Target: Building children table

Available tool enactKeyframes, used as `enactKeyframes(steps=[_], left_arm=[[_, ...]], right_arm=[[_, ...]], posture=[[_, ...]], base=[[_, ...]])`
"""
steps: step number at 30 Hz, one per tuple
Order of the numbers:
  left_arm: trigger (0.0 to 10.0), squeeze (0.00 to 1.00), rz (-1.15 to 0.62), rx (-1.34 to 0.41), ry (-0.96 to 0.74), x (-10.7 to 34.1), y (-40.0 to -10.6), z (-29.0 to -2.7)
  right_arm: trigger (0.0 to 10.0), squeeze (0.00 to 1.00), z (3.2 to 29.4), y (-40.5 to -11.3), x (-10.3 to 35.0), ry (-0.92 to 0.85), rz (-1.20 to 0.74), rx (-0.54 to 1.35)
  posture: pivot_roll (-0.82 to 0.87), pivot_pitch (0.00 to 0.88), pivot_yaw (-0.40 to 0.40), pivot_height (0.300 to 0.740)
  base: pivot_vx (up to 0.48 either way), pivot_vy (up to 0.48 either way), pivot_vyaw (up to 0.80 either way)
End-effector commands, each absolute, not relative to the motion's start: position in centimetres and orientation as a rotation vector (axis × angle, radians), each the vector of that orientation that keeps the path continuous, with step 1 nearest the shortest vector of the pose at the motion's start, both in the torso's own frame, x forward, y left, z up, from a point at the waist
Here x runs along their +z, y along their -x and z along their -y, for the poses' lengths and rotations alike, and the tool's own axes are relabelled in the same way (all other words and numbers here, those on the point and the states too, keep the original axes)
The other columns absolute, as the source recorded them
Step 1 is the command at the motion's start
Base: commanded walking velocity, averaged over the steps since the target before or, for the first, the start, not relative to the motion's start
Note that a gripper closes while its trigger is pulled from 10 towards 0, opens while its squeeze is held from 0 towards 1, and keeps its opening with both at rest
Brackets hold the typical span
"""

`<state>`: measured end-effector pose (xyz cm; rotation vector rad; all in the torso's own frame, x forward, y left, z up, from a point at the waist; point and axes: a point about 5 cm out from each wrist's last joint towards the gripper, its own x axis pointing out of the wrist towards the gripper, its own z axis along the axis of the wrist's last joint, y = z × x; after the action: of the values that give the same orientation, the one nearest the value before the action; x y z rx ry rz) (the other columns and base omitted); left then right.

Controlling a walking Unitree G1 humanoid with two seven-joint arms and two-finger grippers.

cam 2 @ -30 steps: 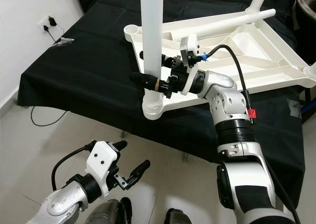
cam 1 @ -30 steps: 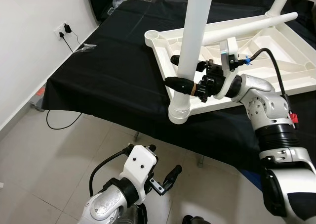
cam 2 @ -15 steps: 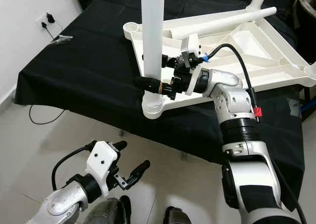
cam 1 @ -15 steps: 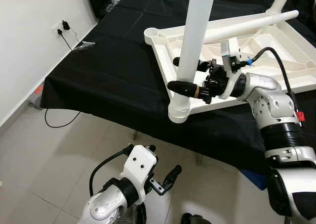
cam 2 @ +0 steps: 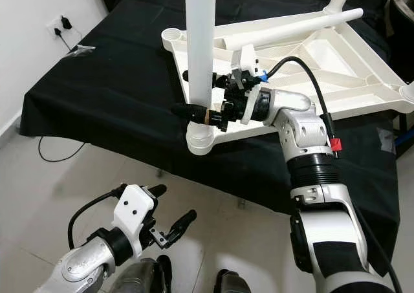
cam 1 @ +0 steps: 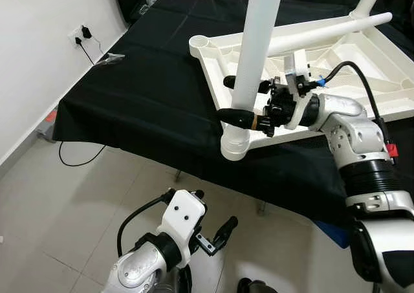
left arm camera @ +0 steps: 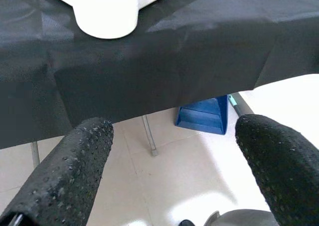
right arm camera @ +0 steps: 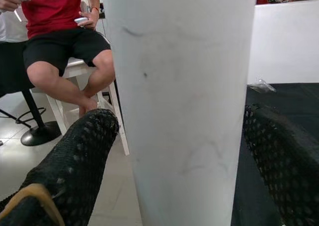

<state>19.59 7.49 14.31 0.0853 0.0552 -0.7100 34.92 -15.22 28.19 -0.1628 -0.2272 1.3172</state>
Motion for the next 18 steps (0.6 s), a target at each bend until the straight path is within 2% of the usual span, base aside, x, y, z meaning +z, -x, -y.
enactKeyframes(steps=[1,4,5,6,10,11,18], left_arm=[[10.0,0.00,-0.070,-0.715,-0.085,14.17,-19.24,-7.49],[10.0,0.00,-0.070,-0.715,-0.084,14.17,-19.24,-7.49],[10.0,0.00,-0.069,-0.714,-0.085,14.17,-19.26,-7.48],[10.0,0.00,-0.069,-0.714,-0.085,14.18,-19.27,-7.48],[10.0,0.00,-0.069,-0.714,-0.084,14.19,-19.29,-7.47],[10.0,0.00,-0.068,-0.713,-0.084,14.20,-19.30,-7.47],[10.0,0.00,-0.067,-0.712,-0.083,14.20,-19.30,-7.45]], right_arm=[[10.0,0.00,14.97,-34.92,28.38,0.180,0.232,1.330],[10.0,0.00,14.93,-34.96,28.34,0.184,0.230,1.327],[8.7,0.00,14.89,-35.00,28.34,0.183,0.231,1.326],[1.6,0.00,14.86,-35.03,28.35,0.182,0.231,1.324],[1.6,0.00,14.85,-35.04,28.36,0.180,0.231,1.324],[0.0,0.00,14.86,-35.05,28.36,0.176,0.232,1.322],[0.0,0.00,14.95,-35.15,28.25,0.169,0.232,1.311]], posture=[[0.20,0.266,-0.018,0.740],[0.20,0.266,-0.018,0.740],[0.20,0.268,-0.020,0.740],[0.20,0.268,-0.020,0.740],[0.20,0.268,-0.019,0.740],[0.20,0.268,-0.019,0.740],[0.19,0.271,-0.021,0.740]], base=[[0.000,0.000,0.00],[0.000,0.000,0.00],[0.000,0.000,0.00],[0.000,0.000,0.00],[0.000,0.000,0.00],[0.000,0.000,0.00],[0.000,0.000,0.00]])
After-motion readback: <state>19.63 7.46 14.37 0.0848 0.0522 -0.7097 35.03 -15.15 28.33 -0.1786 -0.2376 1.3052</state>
